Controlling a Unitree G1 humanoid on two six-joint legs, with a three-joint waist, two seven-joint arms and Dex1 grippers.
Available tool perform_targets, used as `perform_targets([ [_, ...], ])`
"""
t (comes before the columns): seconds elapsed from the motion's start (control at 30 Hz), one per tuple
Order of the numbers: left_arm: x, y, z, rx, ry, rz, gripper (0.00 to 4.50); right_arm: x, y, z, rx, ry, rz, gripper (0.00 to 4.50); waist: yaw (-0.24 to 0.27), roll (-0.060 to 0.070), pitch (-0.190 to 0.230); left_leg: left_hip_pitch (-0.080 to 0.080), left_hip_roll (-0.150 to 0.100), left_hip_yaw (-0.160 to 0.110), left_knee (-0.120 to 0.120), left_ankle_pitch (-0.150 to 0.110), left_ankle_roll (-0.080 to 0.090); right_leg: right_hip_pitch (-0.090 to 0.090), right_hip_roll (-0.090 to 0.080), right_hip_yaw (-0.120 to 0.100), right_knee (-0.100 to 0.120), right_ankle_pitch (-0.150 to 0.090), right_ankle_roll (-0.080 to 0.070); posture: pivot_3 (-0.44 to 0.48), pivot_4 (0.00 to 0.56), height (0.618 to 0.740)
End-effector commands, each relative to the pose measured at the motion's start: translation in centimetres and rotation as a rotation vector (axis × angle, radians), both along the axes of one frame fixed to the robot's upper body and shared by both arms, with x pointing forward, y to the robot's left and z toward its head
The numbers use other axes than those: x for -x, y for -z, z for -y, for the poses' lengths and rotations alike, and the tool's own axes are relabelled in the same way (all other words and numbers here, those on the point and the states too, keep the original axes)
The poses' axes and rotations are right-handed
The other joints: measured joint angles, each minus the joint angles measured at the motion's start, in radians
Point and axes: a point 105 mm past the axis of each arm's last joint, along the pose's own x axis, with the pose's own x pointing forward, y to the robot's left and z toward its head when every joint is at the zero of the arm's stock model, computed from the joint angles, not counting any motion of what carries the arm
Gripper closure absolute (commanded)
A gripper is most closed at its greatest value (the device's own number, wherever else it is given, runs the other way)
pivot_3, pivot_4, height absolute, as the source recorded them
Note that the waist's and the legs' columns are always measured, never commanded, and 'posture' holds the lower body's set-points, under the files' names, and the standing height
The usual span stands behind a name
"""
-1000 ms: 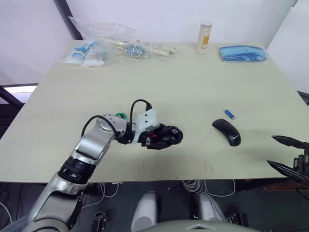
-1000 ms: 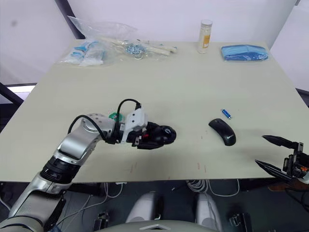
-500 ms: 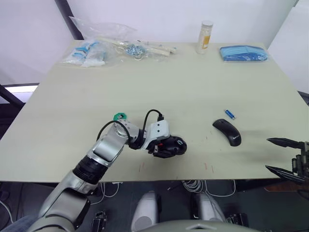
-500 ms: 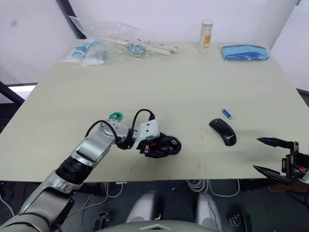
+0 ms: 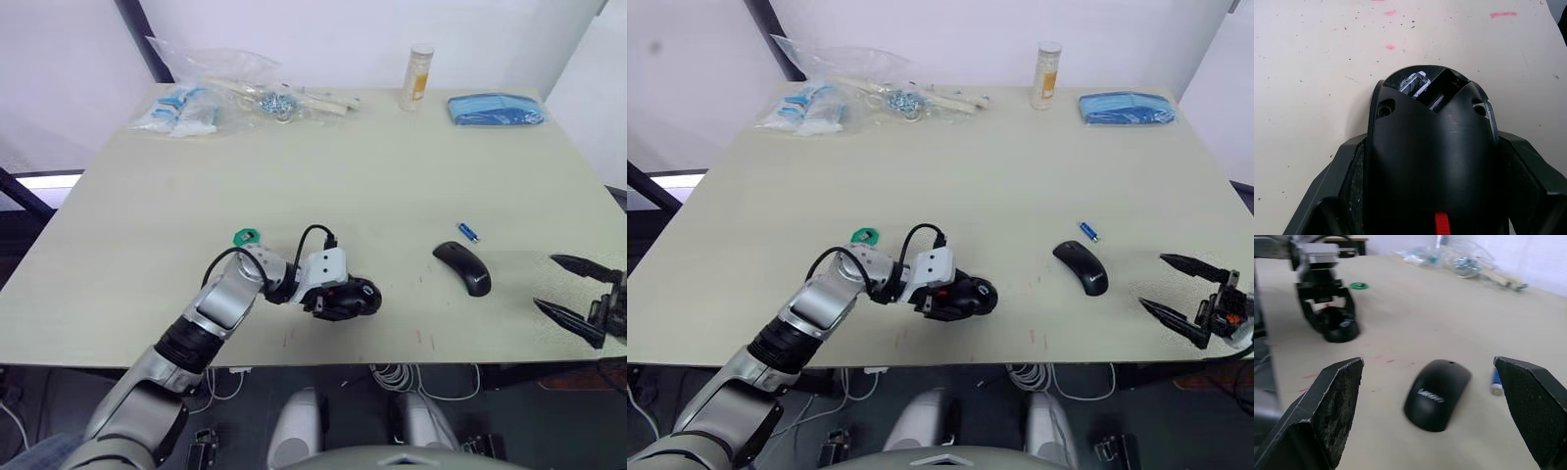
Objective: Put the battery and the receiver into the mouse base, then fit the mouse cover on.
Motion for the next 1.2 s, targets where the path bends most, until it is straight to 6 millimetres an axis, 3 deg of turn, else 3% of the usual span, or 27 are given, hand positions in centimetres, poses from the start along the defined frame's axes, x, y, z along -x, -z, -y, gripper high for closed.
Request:
perform_targets([
  [0.03,0.6,1.7,-0.1,-0.046,-0.005,-0.056,1.51,-3.1,0.6,0.7,0.096,0.211,-0.076,0.00,-0.003,0.001,0.000,0.000,0.000,0.000,0.000,0.000,0.000,0.000,0.000,0.000,0.000,0.000,0.000,0.000,0.150,0.740],
  [0.57,0.4,1.9,0.6,-0.037,-0.026,-0.062,1.51,-11.3,0.5,-1.8,0.184,0.411,-0.253,0.00,0.003,0.003,-0.002,-0.002,-0.002,0.001,0.001,0.001,0.001,0.000,0.000,0.000,0.000,0.000,0.000,0.000,0.150,0.740],
  [0.9,0.3,1.8,0.5,-0.041,-0.034,-0.059,1.51,-13.4,1.7,-3.4,0.215,0.405,-0.333,0.00,0.002,0.003,-0.002,-0.004,-0.002,0.000,0.001,0.001,0.001,0.000,0.000,-0.001,0.000,0.000,0.000,0.000,0.150,0.740],
  [1.2,0.3,1.7,0.5,-0.046,-0.043,-0.048,1.51,-13.8,4.1,-2.8,0.227,0.452,-0.428,0.00,-0.002,0.003,-0.002,-0.004,-0.002,0.000,0.001,0.001,0.002,0.000,0.000,-0.001,0.000,0.002,-0.003,0.000,0.150,0.740],
])
